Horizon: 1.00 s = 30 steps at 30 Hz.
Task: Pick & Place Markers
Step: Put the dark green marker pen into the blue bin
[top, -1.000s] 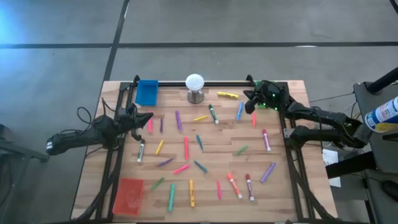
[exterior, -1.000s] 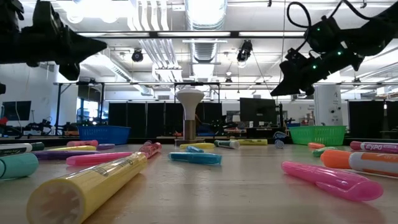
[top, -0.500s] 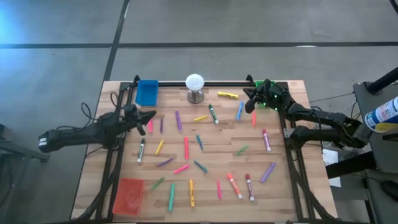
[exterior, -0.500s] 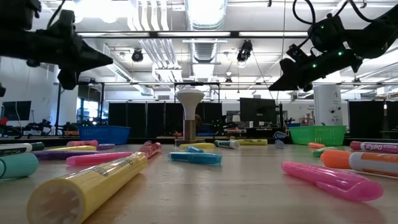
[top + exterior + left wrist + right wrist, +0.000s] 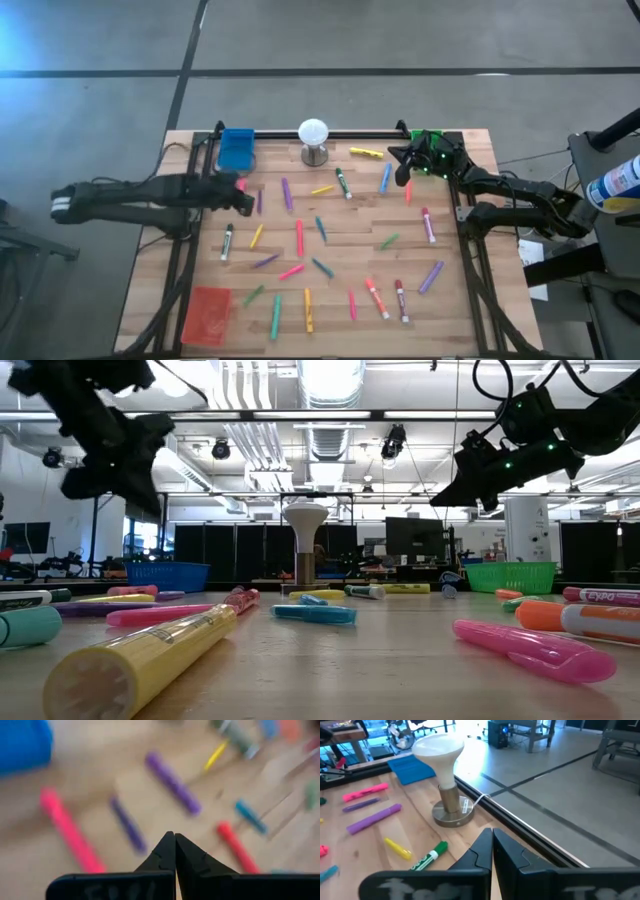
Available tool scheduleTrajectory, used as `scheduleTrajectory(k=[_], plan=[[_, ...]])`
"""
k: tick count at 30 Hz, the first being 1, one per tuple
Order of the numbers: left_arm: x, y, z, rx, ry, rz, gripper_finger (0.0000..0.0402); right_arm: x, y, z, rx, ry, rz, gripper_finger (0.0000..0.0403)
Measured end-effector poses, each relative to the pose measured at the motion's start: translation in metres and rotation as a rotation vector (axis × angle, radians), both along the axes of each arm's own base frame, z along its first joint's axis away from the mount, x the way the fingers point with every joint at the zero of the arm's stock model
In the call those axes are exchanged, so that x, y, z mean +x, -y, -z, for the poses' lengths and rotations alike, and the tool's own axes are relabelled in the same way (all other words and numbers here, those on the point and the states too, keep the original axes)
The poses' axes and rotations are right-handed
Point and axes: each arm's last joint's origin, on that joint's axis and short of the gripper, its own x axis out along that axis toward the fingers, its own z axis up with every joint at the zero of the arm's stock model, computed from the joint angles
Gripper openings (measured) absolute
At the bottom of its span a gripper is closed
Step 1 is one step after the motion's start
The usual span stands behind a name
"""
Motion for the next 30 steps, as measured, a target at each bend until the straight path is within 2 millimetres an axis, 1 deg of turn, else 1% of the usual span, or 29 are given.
scheduleTrajectory(k=[3,6,9,13,16,20,27,30], plan=[[0.006,0.004,-0.011,-0.147,-0.144,-0.041,0.0012,0.000,-0.001,0.001,0.006,-0.004,-0.013,0.0008],[0.014,0.008,-0.015,-0.219,-0.289,-0.058,0.0034,0.000,-0.001,0.001,-0.004,-0.009,-0.028,0.0008],[0.023,0.009,-0.020,-0.245,-0.331,-0.089,0.0055,0.000,-0.001,0.001,-0.013,-0.015,-0.031,0.0008],[0.026,0.011,-0.016,-0.298,-0.344,-0.138,0.0069,0.000,-0.001,0.001,-0.011,-0.014,-0.036,0.0008],[0.024,0.014,-0.009,-0.340,-0.361,-0.164,0.0071,0.001,-0.002,0.001,-0.007,-0.012,-0.064,0.0008],[0.020,0.018,0.005,-0.378,-0.391,-0.197,0.0071,0.001,-0.003,0.002,0.000,-0.005,-0.106,0.0008],[0.011,0.020,0.035,-0.401,-0.424,-0.256,0.0071,0.001,-0.004,0.004,0.003,-0.025,-0.114,0.0008],[0.006,0.020,0.044,-0.411,-0.438,-0.293,0.0071,0.001,-0.004,0.004,0.004,-0.031,-0.115,0.0008]])
